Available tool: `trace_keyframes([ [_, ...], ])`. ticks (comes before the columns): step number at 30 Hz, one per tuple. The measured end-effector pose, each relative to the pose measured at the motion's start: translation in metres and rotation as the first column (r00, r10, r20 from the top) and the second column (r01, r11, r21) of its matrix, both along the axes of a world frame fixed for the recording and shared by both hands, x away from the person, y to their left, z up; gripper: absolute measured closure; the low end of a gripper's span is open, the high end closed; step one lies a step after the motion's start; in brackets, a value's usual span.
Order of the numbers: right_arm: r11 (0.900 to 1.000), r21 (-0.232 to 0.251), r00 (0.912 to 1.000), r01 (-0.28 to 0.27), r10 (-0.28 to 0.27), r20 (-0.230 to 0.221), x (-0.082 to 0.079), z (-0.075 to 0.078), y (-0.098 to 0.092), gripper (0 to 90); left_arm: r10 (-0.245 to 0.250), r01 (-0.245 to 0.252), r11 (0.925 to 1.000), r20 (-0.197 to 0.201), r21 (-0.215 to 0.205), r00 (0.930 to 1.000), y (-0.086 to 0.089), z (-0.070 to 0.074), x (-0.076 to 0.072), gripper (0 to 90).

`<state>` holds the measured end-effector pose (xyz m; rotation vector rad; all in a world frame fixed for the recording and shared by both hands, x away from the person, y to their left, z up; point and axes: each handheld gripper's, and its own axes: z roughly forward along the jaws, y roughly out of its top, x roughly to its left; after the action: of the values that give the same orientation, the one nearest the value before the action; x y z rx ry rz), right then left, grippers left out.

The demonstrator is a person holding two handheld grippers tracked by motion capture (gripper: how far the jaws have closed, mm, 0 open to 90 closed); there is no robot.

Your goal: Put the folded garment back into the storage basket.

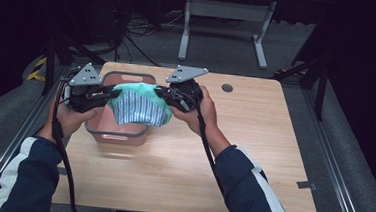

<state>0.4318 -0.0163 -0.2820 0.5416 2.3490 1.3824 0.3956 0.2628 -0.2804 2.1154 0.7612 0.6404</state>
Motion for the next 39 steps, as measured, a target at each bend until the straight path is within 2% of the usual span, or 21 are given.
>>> trace_keyframes([
  [12, 0.999, -0.014, 0.9988, -0.036, 0.035, -0.034, 0.011, -0.017, 0.030, 87.8, 0.048, -0.047, 0.9984, -0.020, 0.032, 0.9987, 0.015, -0.013, 0.005, 80.4],
  [23, 0.998, -0.022, 0.9960, -0.066, 0.065, -0.061, 0.020, -0.028, 0.059, 87.8, 0.100, -0.099, 0.9947, -0.030, 0.028, 0.9946, 0.044, -0.025, 0.002, 80.3],
  [28, 0.996, -0.028, 0.9945, -0.080, 0.078, -0.070, 0.022, -0.033, 0.072, 87.8, 0.113, -0.112, 0.9935, -0.032, 0.022, 0.9931, 0.050, -0.028, 0.001, 80.4],
  [29, 0.996, -0.039, 0.9943, -0.081, 0.078, -0.072, 0.023, -0.036, 0.076, 87.8, 0.120, -0.118, 0.9922, -0.038, 0.040, 0.9921, 0.050, -0.032, 0.001, 80.3],
  [31, 0.995, -0.045, 0.9936, -0.085, 0.081, -0.079, 0.024, -0.040, 0.079, 87.8, 0.121, -0.119, 0.9916, -0.044, 0.050, 0.9916, 0.052, -0.037, 0.002, 80.3],
  [33, 0.995, -0.051, 0.9931, -0.083, 0.079, -0.087, 0.026, -0.044, 0.082, 87.8, 0.130, -0.129, 0.9911, -0.055, 0.034, 0.9900, 0.054, -0.043, 0.004, 80.3],
  [39, 0.994, -0.059, 0.9904, -0.088, 0.081, -0.111, 0.031, -0.056, 0.087, 87.7, 0.134, -0.131, 0.9906, -0.085, 0.039, 0.9874, 0.055, -0.059, 0.012, 80.2],
])
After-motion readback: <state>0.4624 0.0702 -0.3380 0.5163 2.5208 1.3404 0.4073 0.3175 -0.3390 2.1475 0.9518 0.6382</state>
